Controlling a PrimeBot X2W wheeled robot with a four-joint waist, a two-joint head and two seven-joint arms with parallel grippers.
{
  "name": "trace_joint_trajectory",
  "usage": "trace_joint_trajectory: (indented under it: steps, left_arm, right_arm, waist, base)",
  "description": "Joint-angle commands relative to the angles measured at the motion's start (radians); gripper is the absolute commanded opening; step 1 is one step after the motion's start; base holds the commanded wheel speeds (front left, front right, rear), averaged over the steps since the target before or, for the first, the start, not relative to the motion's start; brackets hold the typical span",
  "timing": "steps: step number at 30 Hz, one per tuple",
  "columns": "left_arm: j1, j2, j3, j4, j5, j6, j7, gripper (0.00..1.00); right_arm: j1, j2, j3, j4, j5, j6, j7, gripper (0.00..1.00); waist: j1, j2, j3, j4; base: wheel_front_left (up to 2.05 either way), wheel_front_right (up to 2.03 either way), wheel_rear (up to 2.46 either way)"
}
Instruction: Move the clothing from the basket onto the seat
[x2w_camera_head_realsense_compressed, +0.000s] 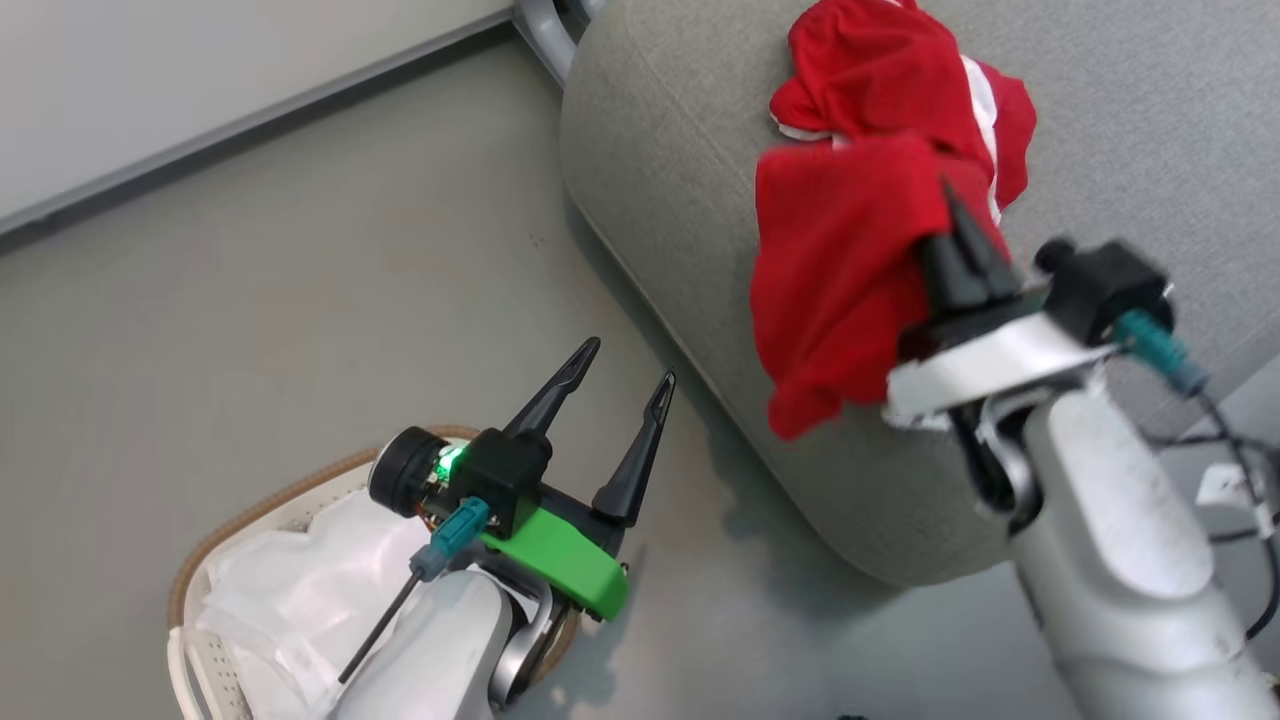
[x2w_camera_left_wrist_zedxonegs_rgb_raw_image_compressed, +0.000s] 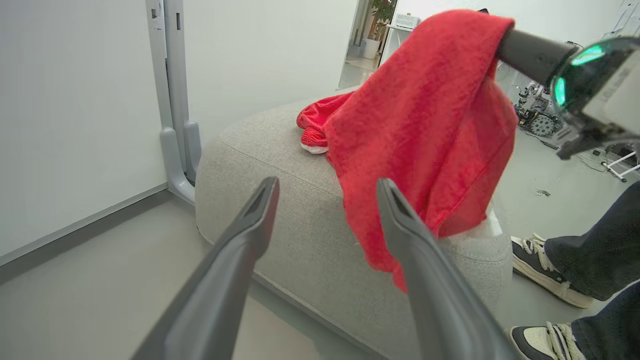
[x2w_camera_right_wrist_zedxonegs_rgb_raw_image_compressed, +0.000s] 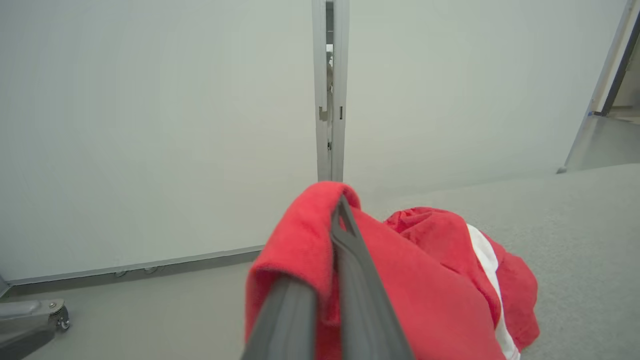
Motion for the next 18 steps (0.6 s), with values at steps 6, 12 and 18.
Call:
trace_joint_trajectory:
  steps: [6, 12, 18]
  left_arm:
    - [-0.037, 0.028, -0.010, 0.013, -0.006, -0.002, 0.001, 1.00]
    - [-0.059, 0.042, -0.016, 0.025, -0.004, -0.002, 0.001, 1.00]
    - [-0.085, 0.050, -0.017, 0.034, -0.006, -0.002, 0.001, 1.00]
  right_arm:
    - [-0.224, -0.115, -0.097, 0.001, -0.032, -0.001, -0.002, 0.00]
    - [-0.414, -0.236, -0.218, 0.079, -0.091, -0.001, -0.002, 0.00]
    - [-0.514, -0.299, -0.336, 0.209, -0.166, -0.001, -0.002, 0.00]
  waist:
    - [0.0000, -0.0001, 0.077, 0.023]
    - [0.0000, -0.0001, 0.130, 0.065]
    - [0.0000, -0.0001, 0.189, 0.116]
  base:
    - [0.00, 0.00, 0.00]
    - [0.00, 0.00, 0.00]
    - [0.00, 0.00, 0.00]
